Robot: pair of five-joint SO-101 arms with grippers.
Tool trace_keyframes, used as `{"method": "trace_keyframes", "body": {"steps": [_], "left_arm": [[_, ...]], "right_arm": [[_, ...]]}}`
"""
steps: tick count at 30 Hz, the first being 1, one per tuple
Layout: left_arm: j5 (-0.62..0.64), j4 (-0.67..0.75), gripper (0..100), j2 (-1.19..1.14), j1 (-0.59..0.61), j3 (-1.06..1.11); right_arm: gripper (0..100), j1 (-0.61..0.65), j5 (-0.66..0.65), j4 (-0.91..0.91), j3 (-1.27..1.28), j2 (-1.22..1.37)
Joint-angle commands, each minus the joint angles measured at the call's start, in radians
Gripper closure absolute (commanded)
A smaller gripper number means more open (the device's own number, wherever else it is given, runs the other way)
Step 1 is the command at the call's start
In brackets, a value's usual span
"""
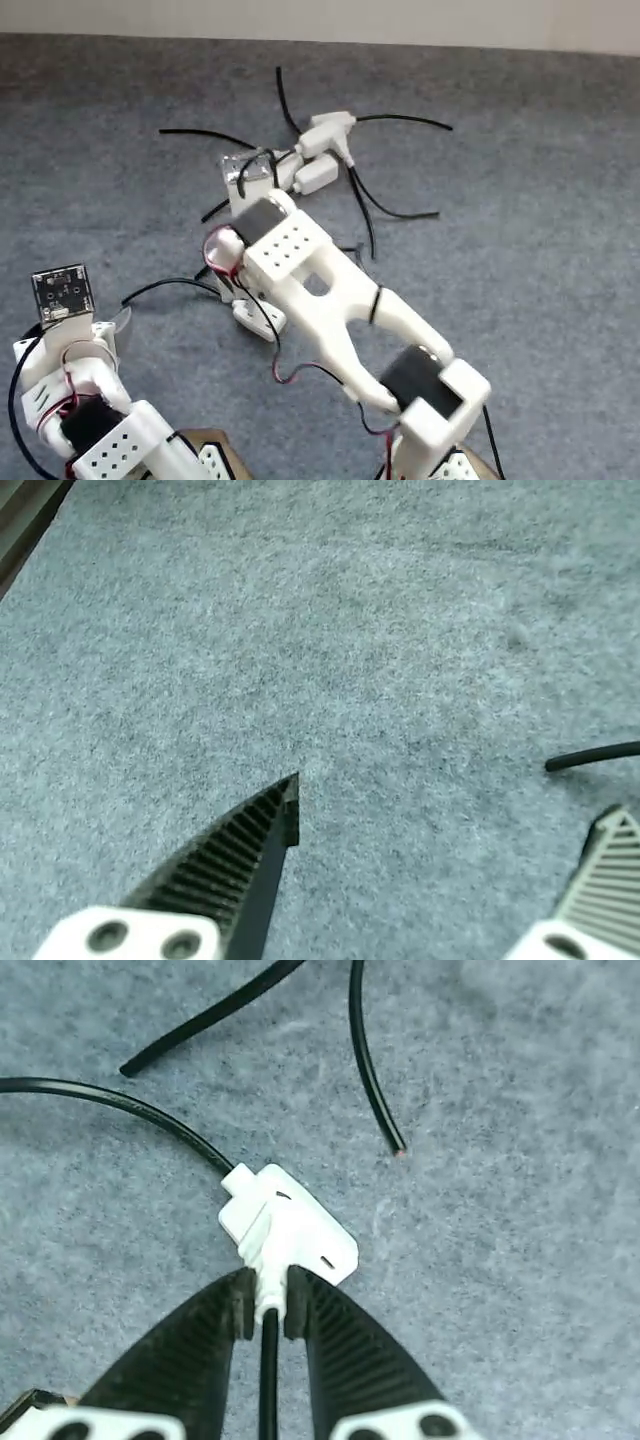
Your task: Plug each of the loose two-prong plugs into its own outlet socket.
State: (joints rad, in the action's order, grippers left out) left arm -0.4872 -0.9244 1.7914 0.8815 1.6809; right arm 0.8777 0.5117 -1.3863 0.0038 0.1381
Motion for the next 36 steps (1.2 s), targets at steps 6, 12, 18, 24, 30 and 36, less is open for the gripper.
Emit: {"method": "trace_keyframes", "body": {"steps": [6, 12, 18, 24, 30, 36], "left_arm": [[-0.009, 0.014, 58, -0.001, 0.012, 0.013], [-0.009, 0.014, 58, -0.002, 0.008, 0.013], [-0.009, 0.015, 58, -0.002, 0.008, 0.013], [-0.009, 0.017, 58, -0.002, 0.013, 0.013], [-0.009, 0.015, 58, -0.002, 0.008, 0.013], [-0.009, 0.014, 58, -0.002, 0.007, 0.013]], "right_arm": [[99.3, -0.002, -0.020, 0.059, 0.101, -0.165], [99.3, 0.047, -0.031, -0.130, -0.171, -0.024], [99.3, 0.099, -0.025, -0.259, -0.389, 0.131], [99.3, 0.094, -0.025, -0.275, -0.432, 0.173], [99.3, 0.042, -0.031, -0.311, -0.441, 0.176], [99.3, 0.025, -0.025, -0.317, -0.443, 0.179]]}}
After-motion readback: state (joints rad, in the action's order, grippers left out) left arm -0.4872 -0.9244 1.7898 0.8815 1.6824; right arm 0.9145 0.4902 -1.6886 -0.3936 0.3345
